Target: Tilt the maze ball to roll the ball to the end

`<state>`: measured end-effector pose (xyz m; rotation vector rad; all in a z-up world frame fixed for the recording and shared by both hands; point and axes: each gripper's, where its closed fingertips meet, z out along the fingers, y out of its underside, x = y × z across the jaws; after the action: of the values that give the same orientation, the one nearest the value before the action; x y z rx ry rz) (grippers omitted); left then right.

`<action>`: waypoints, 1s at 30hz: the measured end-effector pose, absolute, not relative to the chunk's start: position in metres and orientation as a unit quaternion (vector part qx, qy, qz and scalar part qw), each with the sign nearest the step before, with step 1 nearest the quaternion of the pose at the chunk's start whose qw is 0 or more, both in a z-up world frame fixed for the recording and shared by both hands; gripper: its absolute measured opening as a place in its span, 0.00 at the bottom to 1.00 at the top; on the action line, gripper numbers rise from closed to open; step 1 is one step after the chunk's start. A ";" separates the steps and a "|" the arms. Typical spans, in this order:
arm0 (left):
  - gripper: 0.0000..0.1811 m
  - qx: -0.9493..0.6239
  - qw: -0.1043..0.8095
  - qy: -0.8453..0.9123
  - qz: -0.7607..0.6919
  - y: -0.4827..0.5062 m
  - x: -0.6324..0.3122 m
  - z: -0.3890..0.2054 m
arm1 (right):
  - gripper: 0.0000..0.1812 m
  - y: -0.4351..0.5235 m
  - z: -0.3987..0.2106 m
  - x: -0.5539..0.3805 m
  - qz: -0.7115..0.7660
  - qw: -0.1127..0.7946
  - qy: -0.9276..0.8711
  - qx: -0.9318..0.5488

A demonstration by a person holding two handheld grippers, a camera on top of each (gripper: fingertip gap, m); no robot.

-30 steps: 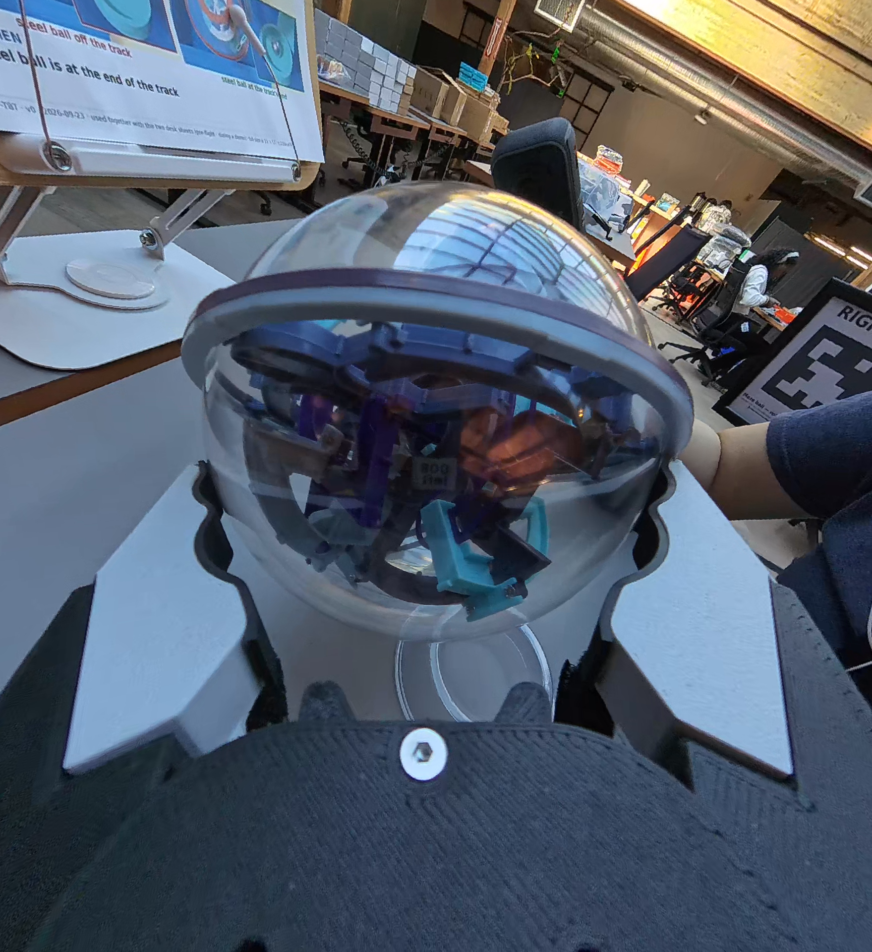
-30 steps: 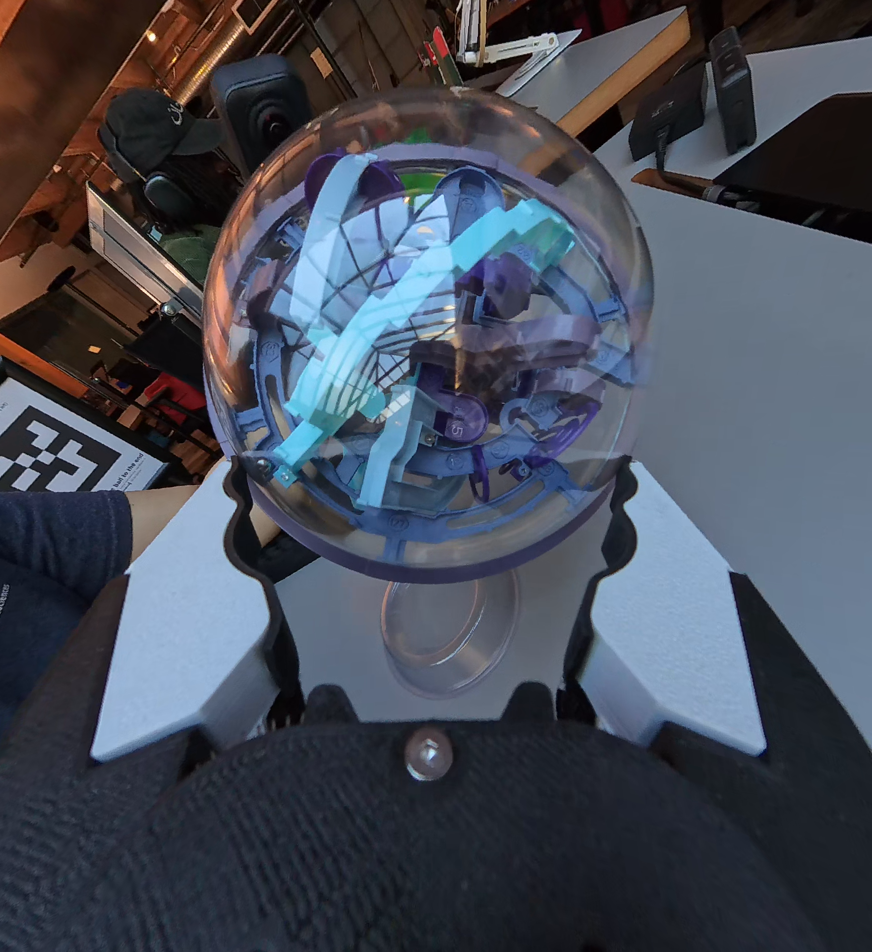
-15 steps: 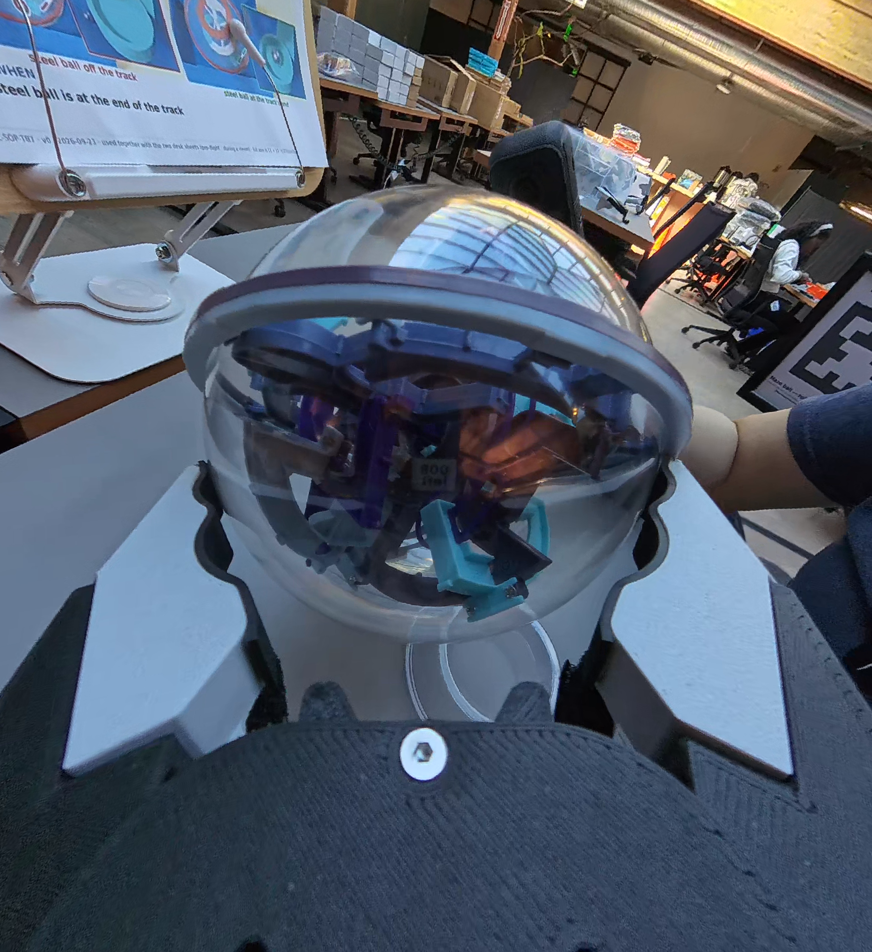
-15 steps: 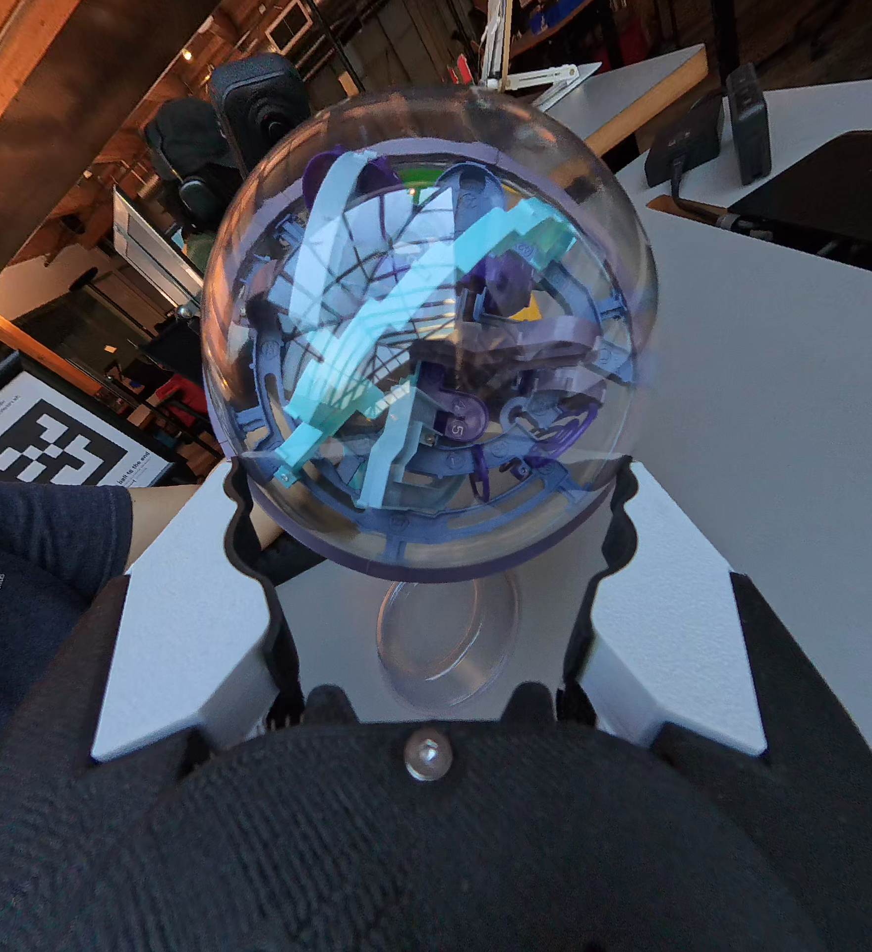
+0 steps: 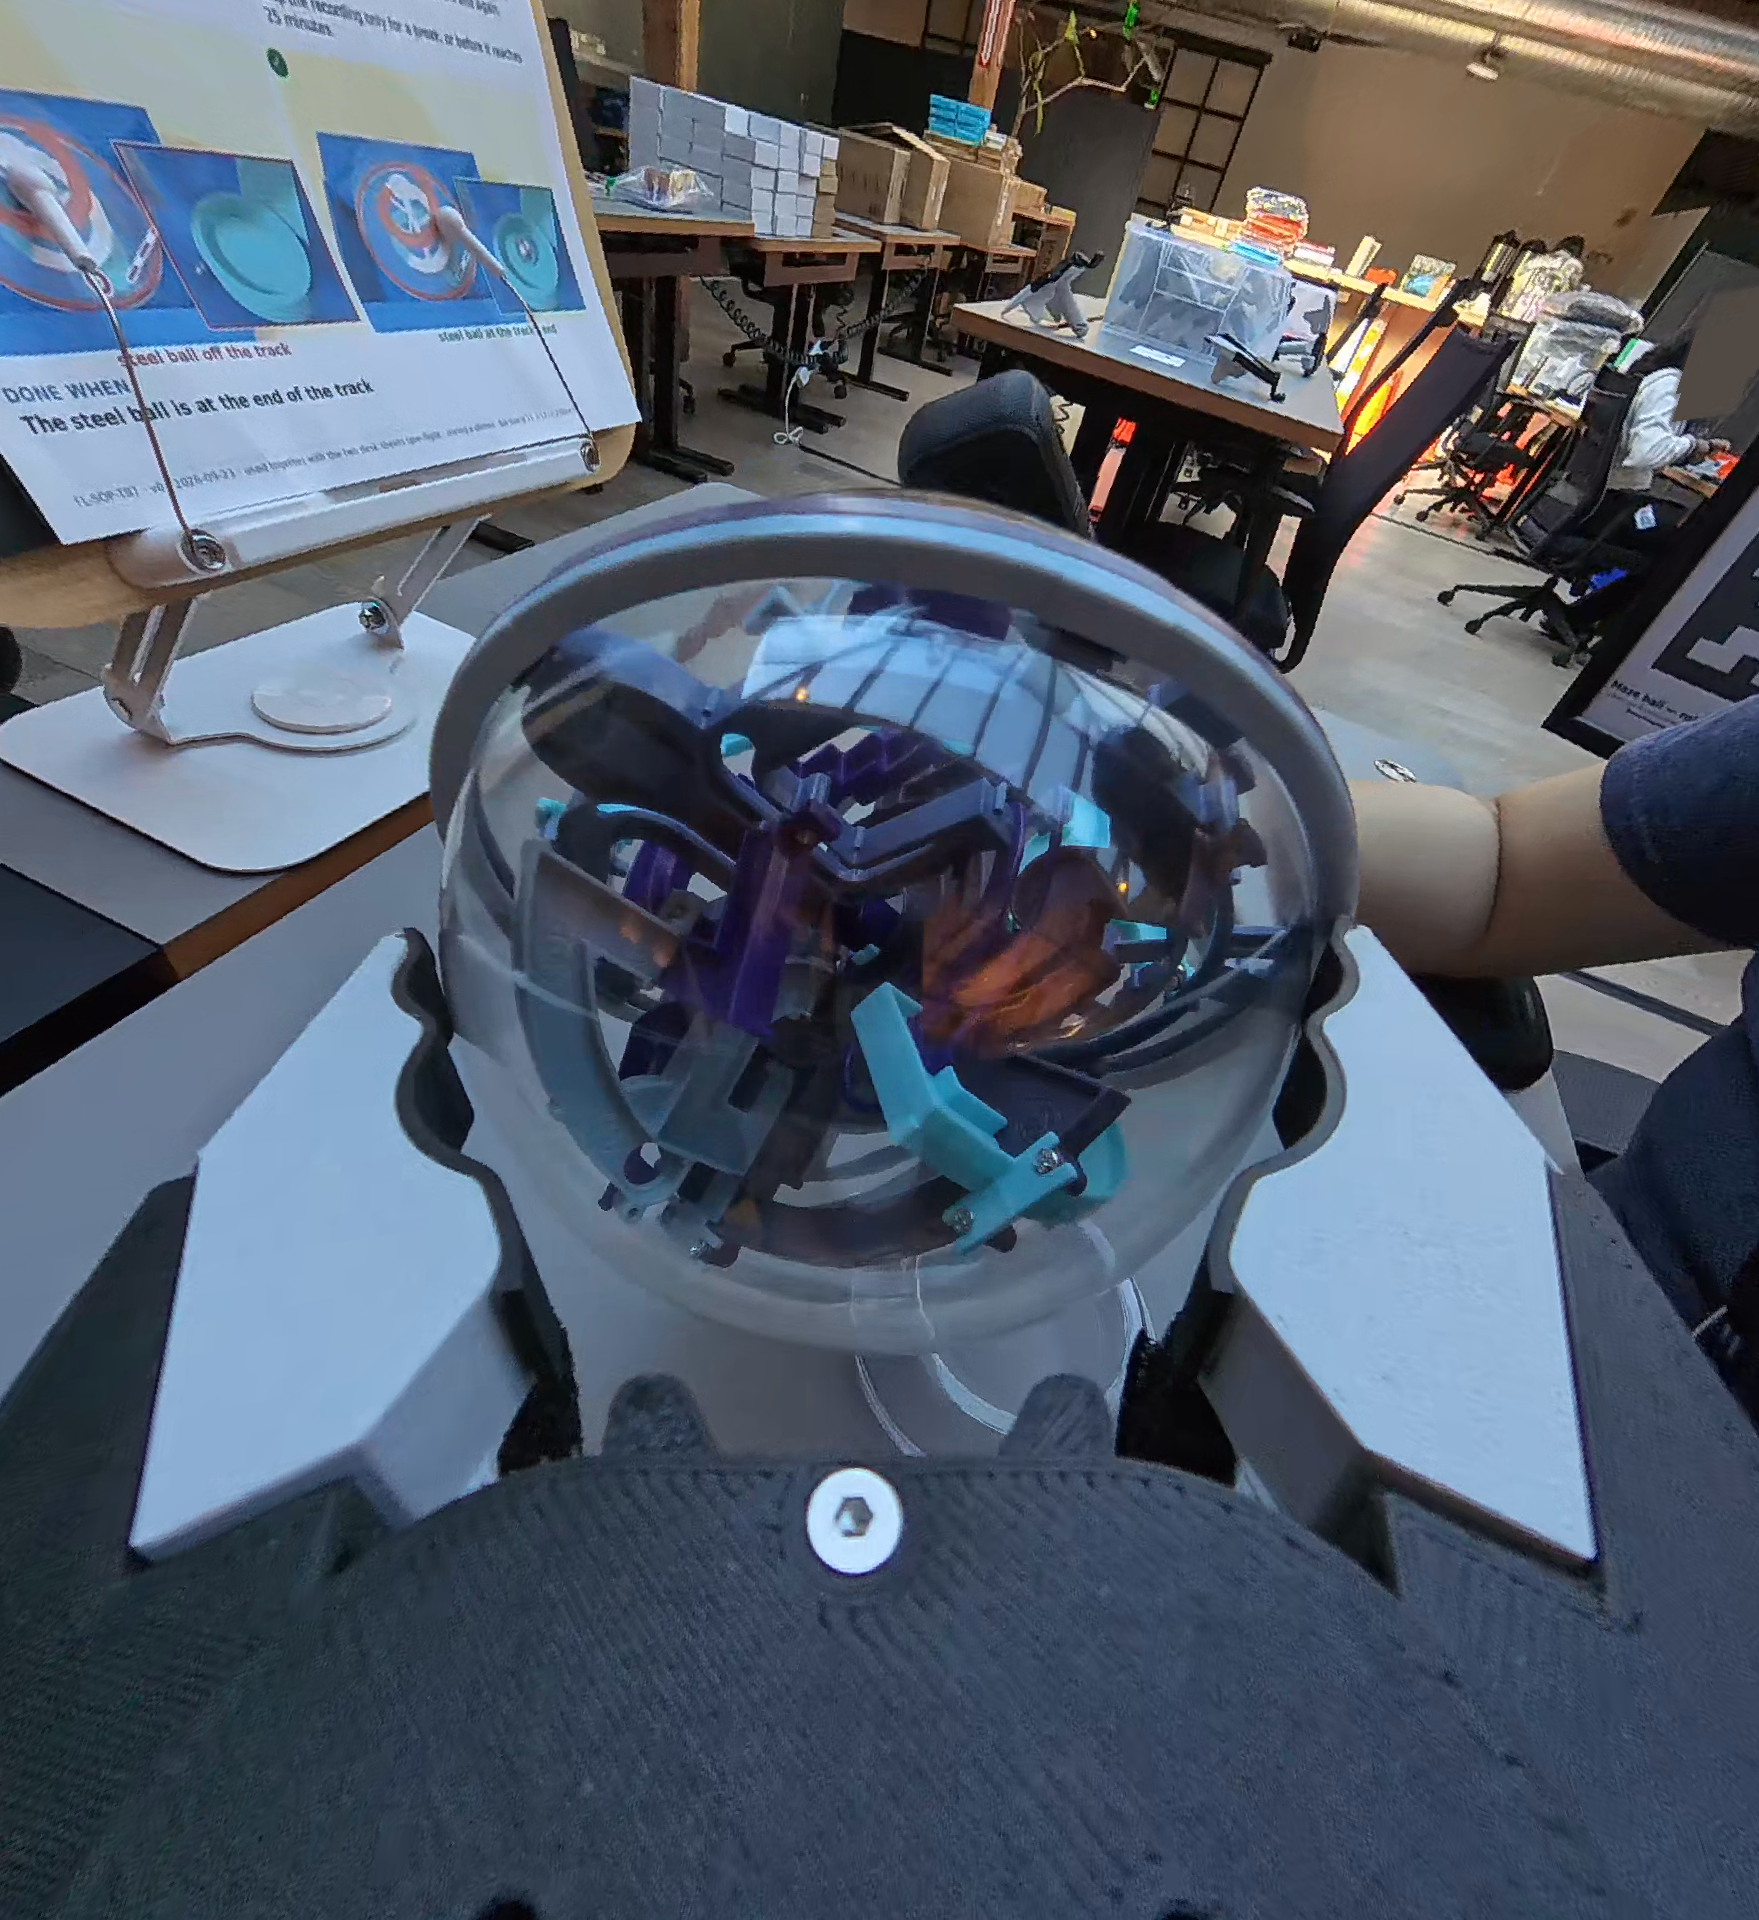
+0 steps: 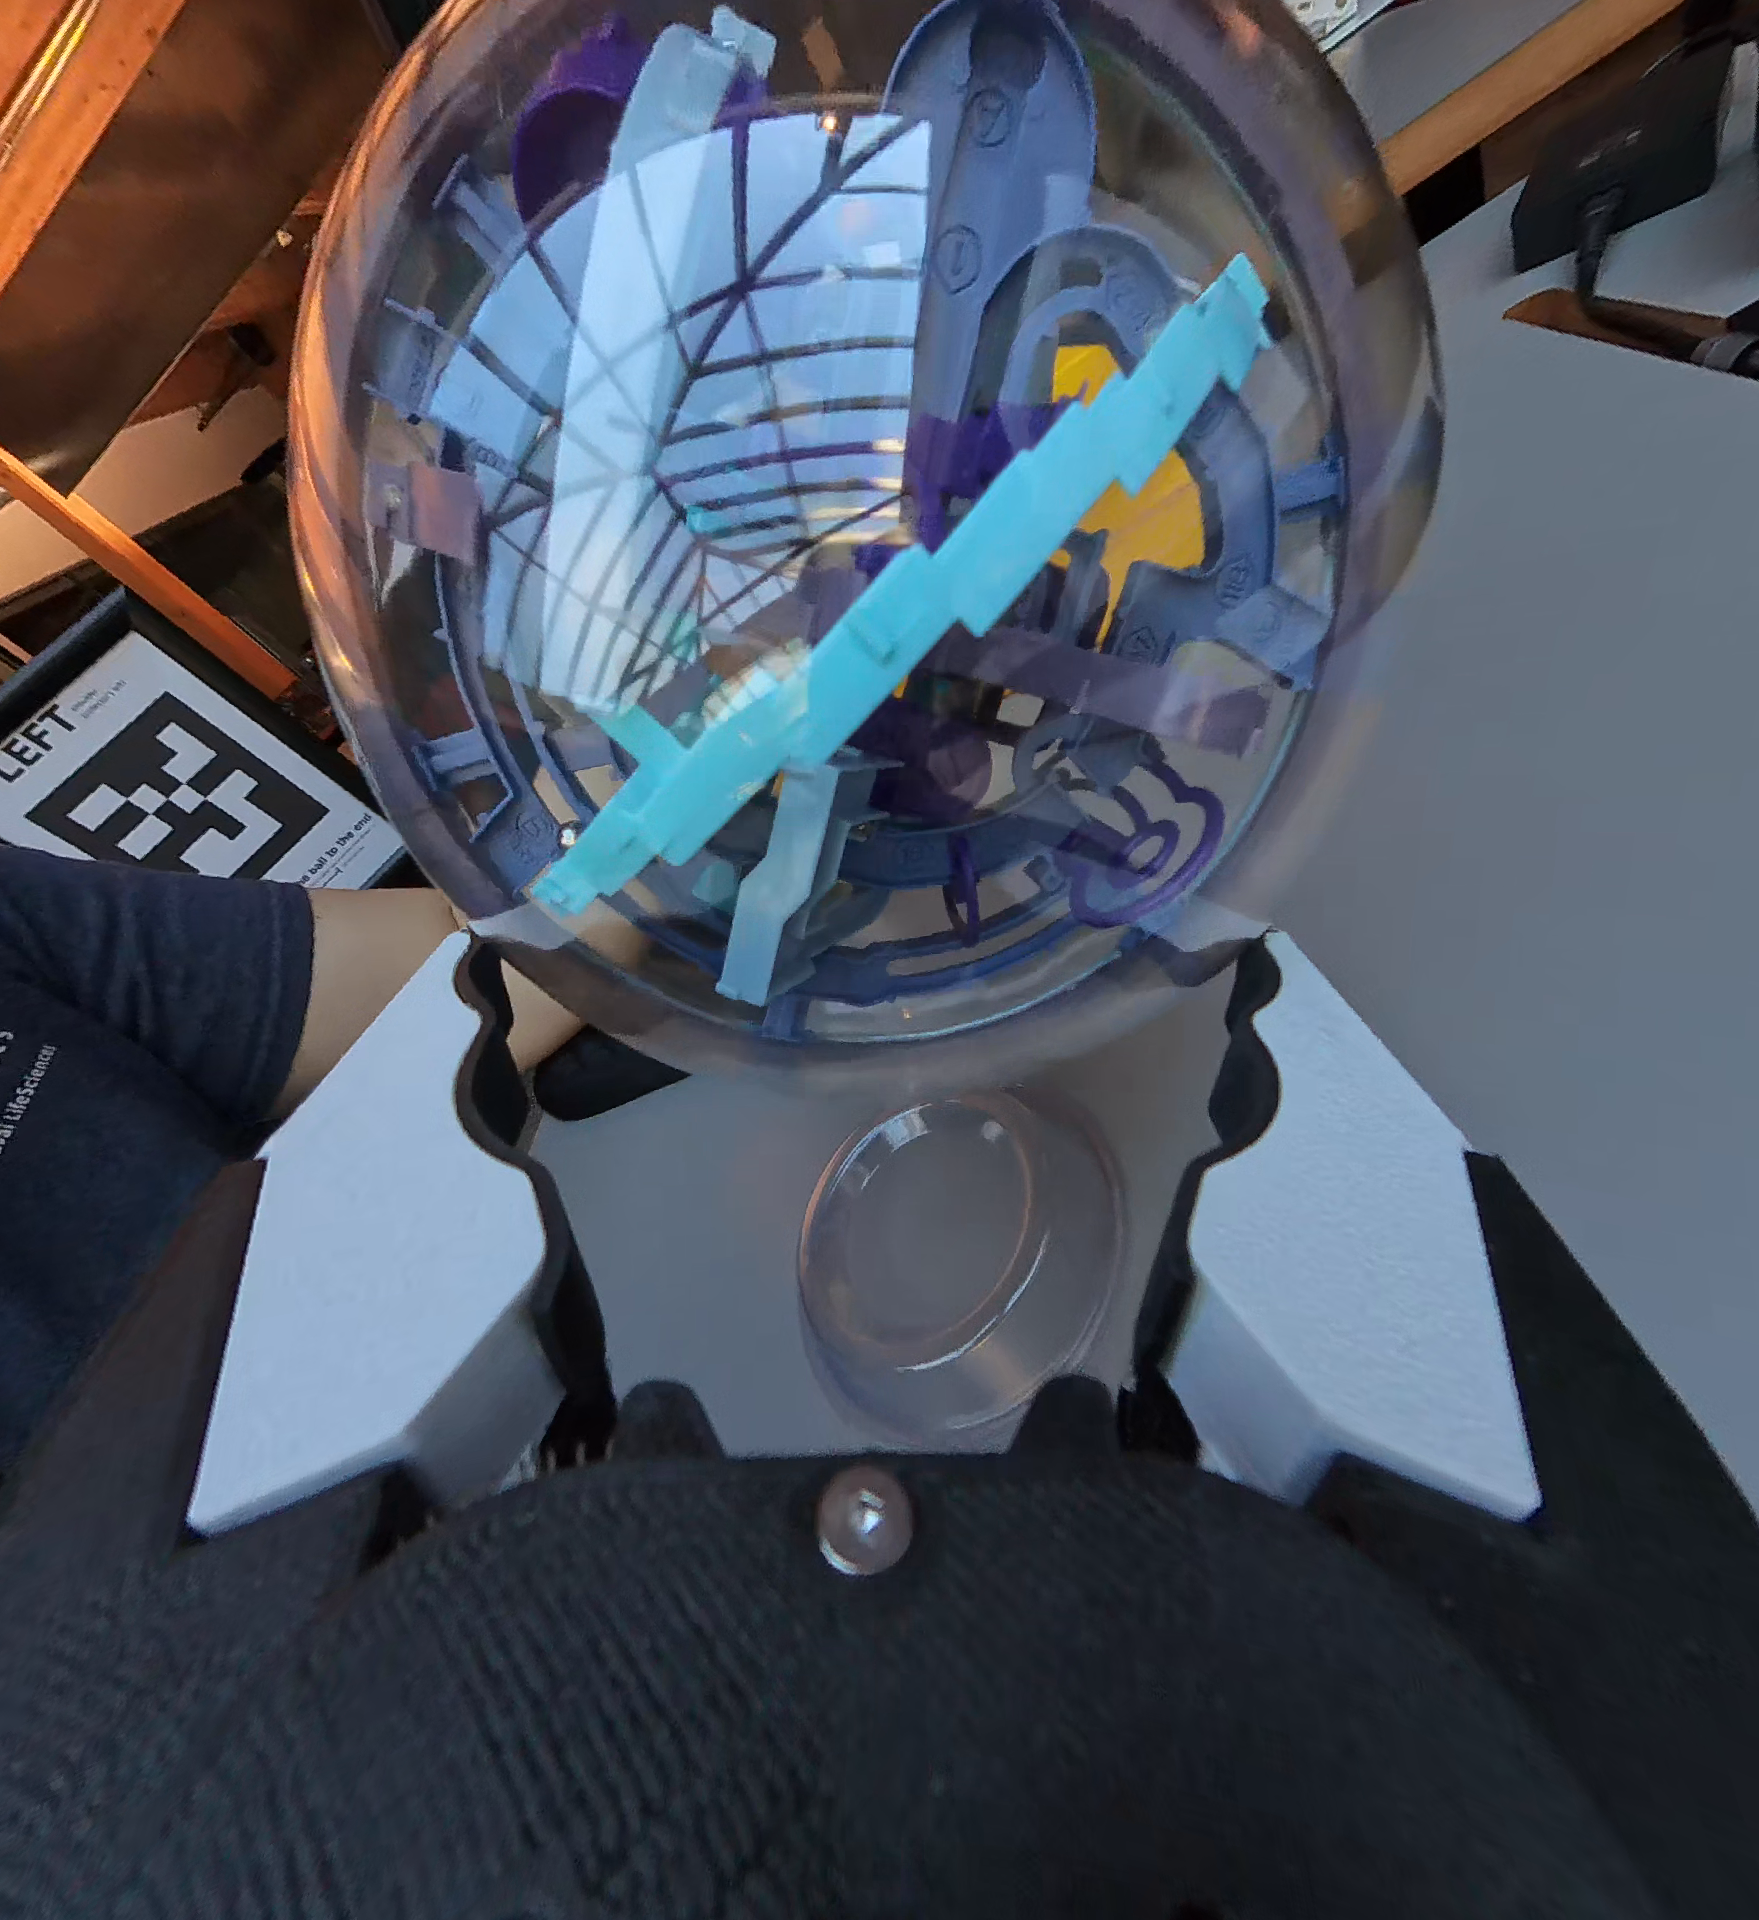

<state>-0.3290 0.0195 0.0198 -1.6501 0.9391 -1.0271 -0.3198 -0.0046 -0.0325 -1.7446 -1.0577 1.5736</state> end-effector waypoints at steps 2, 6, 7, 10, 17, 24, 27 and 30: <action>0.87 -0.676 0.466 0.393 -0.415 0.016 -0.330 0.016 | 0.75 -0.008 -0.037 -0.321 0.579 0.274 -0.403 -0.654; 0.87 -0.678 0.466 0.386 -0.417 0.007 -0.333 0.010 | 0.75 -0.017 -0.043 -0.323 0.576 0.265 -0.409 -0.656; 0.87 -0.682 0.466 0.377 -0.419 0.005 -0.334 0.006 | 0.75 -0.020 -0.045 -0.323 0.577 0.261 -0.408 -0.657; 0.87 -0.682 0.475 0.357 -0.426 -0.008 -0.337 -0.012 | 0.76 -0.029 -0.059 -0.322 0.563 0.250 -0.421 -0.665; 0.87 -0.680 0.462 0.385 -0.421 -0.034 -0.328 -0.038 | 0.76 -0.064 -0.101 -0.316 0.522 0.205 -0.466 -0.684; 0.86 -0.668 0.479 0.366 -0.436 -0.036 -0.332 -0.039 | 0.72 -0.062 -0.105 -0.316 0.492 0.234 -0.490 -0.681; 0.86 -0.665 0.481 0.373 -0.432 -0.037 -0.332 -0.039 | 0.73 -0.063 -0.110 -0.314 0.465 0.242 -0.516 -0.678; 0.86 -0.666 0.480 0.369 -0.436 -0.035 -0.332 -0.042 | 0.73 -0.058 -0.112 -0.312 0.438 0.260 -0.530 -0.678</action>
<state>-0.3320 -0.0352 -0.0422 -1.6252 0.9004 -1.0630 -0.3121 -0.0583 -0.1119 -1.8377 -1.4351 1.1872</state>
